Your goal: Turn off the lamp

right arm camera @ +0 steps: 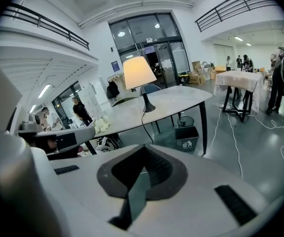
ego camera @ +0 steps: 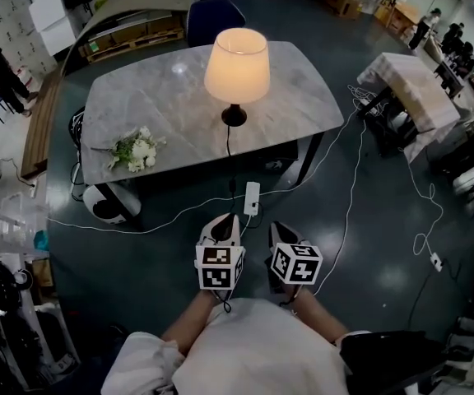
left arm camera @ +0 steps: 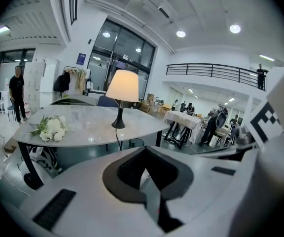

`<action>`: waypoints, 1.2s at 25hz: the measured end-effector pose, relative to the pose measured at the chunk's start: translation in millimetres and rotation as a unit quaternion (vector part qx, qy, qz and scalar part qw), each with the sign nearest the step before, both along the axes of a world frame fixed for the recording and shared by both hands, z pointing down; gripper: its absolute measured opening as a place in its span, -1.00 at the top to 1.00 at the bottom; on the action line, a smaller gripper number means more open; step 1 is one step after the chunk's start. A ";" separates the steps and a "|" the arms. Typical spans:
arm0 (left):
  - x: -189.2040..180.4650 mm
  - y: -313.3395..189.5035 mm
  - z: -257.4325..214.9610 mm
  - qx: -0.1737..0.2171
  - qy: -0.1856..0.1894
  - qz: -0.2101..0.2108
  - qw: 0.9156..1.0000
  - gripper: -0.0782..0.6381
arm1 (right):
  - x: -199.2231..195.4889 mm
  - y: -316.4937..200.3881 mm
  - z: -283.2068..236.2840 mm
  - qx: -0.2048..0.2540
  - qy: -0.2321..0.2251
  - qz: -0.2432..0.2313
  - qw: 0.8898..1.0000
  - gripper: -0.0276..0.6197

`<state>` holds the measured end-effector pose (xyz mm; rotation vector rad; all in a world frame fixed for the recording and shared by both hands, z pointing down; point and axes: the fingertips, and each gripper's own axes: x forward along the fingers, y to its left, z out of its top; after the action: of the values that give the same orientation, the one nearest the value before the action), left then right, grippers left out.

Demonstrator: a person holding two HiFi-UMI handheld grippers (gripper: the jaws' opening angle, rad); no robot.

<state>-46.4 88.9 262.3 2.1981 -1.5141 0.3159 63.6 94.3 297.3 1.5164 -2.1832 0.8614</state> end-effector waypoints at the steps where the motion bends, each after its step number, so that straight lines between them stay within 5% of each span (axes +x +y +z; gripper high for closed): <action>1: -2.7 -7.6 -1.0 0.001 0.002 -0.001 1.000 0.76 | -1.8 -5.8 -0.2 -0.001 0.002 0.001 1.000 0.92; 18: -72.3 -127.6 -8.6 0.023 0.005 0.002 1.000 0.76 | -63.7 -115.2 -9.1 0.006 0.020 0.011 1.000 0.92; 30: -89.7 -152.7 40.7 -0.034 -0.006 -0.029 0.999 0.76 | -65.8 -129.9 28.8 -0.039 0.016 -0.009 0.999 0.92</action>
<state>-136.1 -63.8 303.0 2.1006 -1.5472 0.3569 -2.2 -35.6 326.1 1.4620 -2.1111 0.8991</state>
